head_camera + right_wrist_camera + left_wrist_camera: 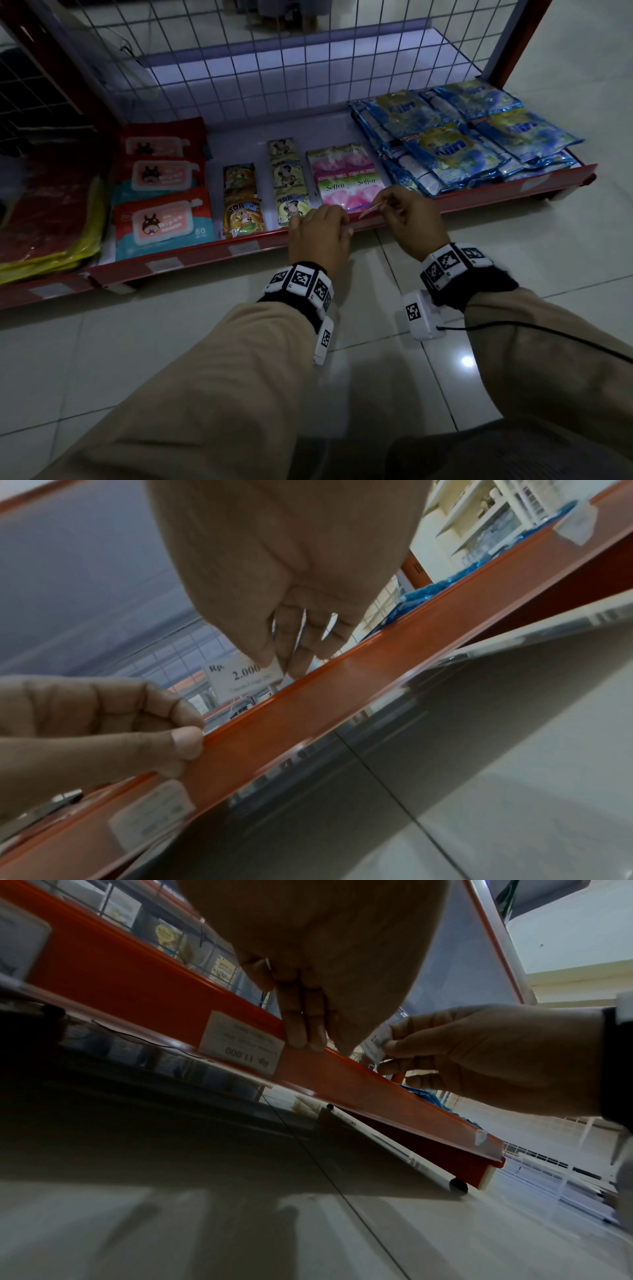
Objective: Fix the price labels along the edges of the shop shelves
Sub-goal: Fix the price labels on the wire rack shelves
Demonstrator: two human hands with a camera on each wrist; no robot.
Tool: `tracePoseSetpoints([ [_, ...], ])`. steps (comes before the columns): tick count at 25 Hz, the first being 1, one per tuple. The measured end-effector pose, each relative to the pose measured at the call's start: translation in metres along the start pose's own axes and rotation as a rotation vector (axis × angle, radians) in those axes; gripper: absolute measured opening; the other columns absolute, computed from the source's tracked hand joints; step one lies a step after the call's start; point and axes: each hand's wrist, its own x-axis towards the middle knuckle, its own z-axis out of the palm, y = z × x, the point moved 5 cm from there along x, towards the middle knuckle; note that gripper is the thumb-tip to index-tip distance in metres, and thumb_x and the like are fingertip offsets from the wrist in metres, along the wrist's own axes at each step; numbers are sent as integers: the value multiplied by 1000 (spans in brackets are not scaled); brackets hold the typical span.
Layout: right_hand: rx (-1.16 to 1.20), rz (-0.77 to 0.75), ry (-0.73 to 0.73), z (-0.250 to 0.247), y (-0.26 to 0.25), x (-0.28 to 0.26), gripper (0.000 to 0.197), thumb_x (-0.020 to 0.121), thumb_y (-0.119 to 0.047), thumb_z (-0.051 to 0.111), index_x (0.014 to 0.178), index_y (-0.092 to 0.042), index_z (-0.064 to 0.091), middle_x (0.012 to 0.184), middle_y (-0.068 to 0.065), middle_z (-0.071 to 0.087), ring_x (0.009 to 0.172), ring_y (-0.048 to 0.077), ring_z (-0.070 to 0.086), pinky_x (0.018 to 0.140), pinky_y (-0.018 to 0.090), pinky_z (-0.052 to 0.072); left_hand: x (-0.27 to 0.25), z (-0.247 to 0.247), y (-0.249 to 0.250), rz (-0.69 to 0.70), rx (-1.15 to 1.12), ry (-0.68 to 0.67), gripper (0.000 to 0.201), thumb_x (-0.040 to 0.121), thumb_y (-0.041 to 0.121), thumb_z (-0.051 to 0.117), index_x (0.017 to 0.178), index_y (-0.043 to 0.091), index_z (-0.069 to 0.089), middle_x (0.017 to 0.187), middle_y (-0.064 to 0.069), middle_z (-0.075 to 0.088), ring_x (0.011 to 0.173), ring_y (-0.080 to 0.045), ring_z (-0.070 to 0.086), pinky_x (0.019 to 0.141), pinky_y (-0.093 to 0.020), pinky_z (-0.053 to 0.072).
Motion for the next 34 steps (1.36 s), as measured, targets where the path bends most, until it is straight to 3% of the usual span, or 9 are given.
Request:
tracePoseSetpoints([
  [3, -159, -72, 27, -1, 1, 4, 14, 88, -7, 57, 96, -11, 67, 98, 11, 63, 94, 31, 53, 81, 37, 43, 3, 1, 2, -5, 5, 0, 20, 91, 32, 53, 110, 24, 53, 105, 4, 59, 103, -20, 52, 95, -37, 26],
  [9, -370, -121, 6, 7, 1, -3, 17, 85, -10, 59, 98, -14, 69, 100, 11, 64, 97, 35, 50, 80, 42, 39, 3, 8, 5, 28, 86, -17, 30, 95, 29, 47, 125, 28, 50, 114, -2, 54, 110, -25, 48, 97, -43, 30],
  [16, -386, -172, -45, 8, 1, -9, 18, 82, -4, 60, 100, -5, 65, 100, 16, 59, 96, 34, 48, 80, 38, 39, 5, 14, 10, 39, 254, -50, 26, 96, 35, 42, 118, 27, 53, 113, -4, 48, 109, -26, 44, 93, -42, 26],
  [21, -495, -192, -151, 11, 0, -6, 14, 85, -5, 59, 98, -2, 63, 102, 19, 56, 99, 36, 46, 79, 43, 41, 6, 16, 12, 49, 268, -45, 25, 97, 33, 42, 115, 23, 55, 111, -5, 48, 106, -26, 43, 91, -42, 24],
  [29, -541, -169, -154, 12, 5, -10, 15, 87, -5, 57, 101, -2, 62, 103, 20, 55, 101, 37, 45, 75, 47, 45, 6, 17, 11, 62, 263, -26, 22, 96, 24, 42, 111, 23, 57, 107, -5, 47, 102, -27, 43, 90, -41, 25],
  [34, -556, -176, -135, 14, 7, -12, 15, 86, -5, 58, 101, -3, 62, 103, 18, 56, 102, 36, 45, 74, 43, 46, 3, 18, 10, 57, 267, -18, 22, 93, 20, 45, 112, 22, 55, 111, -6, 47, 103, -26, 44, 88, -40, 27],
])
